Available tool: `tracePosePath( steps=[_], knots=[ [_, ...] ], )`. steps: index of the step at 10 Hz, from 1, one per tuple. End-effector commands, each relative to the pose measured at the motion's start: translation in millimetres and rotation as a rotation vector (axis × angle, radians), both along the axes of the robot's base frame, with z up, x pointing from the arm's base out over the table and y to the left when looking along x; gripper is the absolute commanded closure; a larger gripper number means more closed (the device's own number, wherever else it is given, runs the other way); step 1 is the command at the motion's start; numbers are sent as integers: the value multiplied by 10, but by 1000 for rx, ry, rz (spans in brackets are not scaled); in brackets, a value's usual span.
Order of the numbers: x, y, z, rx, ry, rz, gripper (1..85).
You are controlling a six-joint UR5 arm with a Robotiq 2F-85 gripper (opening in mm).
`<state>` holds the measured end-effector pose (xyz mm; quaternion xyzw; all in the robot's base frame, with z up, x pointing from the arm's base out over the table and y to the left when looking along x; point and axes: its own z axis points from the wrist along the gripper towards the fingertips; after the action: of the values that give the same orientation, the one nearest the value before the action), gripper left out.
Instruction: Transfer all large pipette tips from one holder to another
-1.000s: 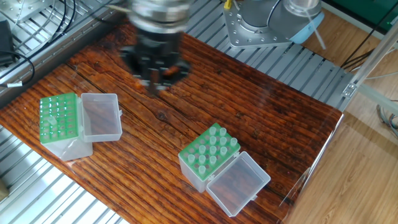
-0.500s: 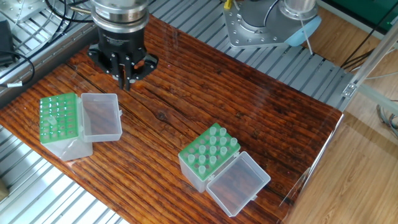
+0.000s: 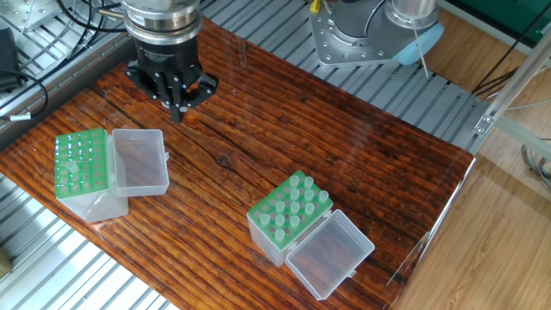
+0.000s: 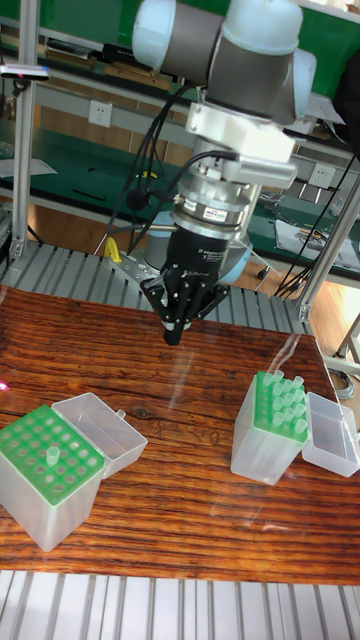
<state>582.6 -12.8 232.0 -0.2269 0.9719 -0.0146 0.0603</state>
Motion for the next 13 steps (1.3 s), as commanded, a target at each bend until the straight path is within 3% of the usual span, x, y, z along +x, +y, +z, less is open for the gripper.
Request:
tracePosePath(
  steps=[1, 2, 3, 5, 7, 8, 10, 13],
  knots=[
    [395, -261, -136, 53, -18, 53, 677],
    [643, -397, -215, 55, -48, 75, 627],
    [849, -560, -226, 12, -74, 88, 623],
    [944, -717, -332, -38, -69, 73, 623],
    [1096, -871, -519, -69, -98, 102, 597],
    [1100, -894, -507, -81, -100, 112, 597],
    [953, -831, -471, -66, -84, 121, 597],
    [638, -458, -468, -24, -93, 47, 597]
  ],
)
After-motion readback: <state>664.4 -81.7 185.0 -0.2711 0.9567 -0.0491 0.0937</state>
